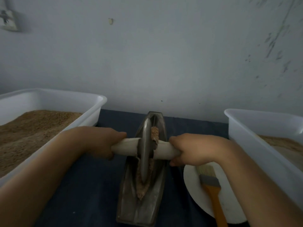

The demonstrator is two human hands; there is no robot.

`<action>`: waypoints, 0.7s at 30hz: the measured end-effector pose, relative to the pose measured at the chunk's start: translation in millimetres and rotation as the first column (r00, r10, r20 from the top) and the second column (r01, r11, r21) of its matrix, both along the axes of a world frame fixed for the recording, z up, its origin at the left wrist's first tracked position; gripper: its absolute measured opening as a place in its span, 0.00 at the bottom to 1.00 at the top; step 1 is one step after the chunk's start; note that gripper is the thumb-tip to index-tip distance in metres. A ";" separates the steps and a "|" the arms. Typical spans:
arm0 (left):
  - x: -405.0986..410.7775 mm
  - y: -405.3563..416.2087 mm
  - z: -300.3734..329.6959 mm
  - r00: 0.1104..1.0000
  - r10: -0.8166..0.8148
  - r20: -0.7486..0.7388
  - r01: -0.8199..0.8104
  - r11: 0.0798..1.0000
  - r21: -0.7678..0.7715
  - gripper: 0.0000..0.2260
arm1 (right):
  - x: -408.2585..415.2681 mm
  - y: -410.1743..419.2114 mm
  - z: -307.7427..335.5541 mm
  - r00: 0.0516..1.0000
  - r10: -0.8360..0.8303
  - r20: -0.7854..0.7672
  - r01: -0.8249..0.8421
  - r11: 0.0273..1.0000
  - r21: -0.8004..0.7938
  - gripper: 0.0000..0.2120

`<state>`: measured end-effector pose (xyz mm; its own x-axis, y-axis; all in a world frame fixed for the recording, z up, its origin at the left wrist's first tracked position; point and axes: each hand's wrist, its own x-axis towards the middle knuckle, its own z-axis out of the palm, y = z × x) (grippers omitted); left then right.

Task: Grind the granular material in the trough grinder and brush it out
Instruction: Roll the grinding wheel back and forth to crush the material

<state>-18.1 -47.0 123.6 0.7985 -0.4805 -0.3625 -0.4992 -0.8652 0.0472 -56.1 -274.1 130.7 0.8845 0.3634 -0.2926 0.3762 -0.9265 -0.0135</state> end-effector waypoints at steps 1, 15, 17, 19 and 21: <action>4.1 -1.7 -4.3 0.999 -0.001 0.052 0.002 1.000 -0.012 0.15 | 3.9 -0.8 -3.0 1.000 -0.015 0.022 0.015 1.000 0.005 0.18; 42.0 -19.1 -50.4 0.709 0.146 0.690 -0.009 0.980 -0.198 0.16 | 48.4 -14.3 -52.7 0.771 -0.051 0.635 0.038 0.999 0.034 0.12; 38.6 -16.2 -44.2 0.771 0.137 0.622 -0.028 0.983 -0.182 0.15 | 42.6 -12.5 -46.7 0.811 -0.041 0.584 0.044 0.999 0.009 0.12; 31.8 -14.4 -35.2 0.844 0.097 0.528 -0.040 0.992 -0.118 0.16 | 33.5 -9.0 -36.6 0.886 -0.049 0.462 0.051 0.999 0.008 0.12; 20.6 -12.2 -25.0 0.908 0.054 0.417 -0.028 0.997 -0.068 0.18 | 22.1 -5.1 -24.0 0.955 -0.067 0.289 0.062 0.998 0.027 0.14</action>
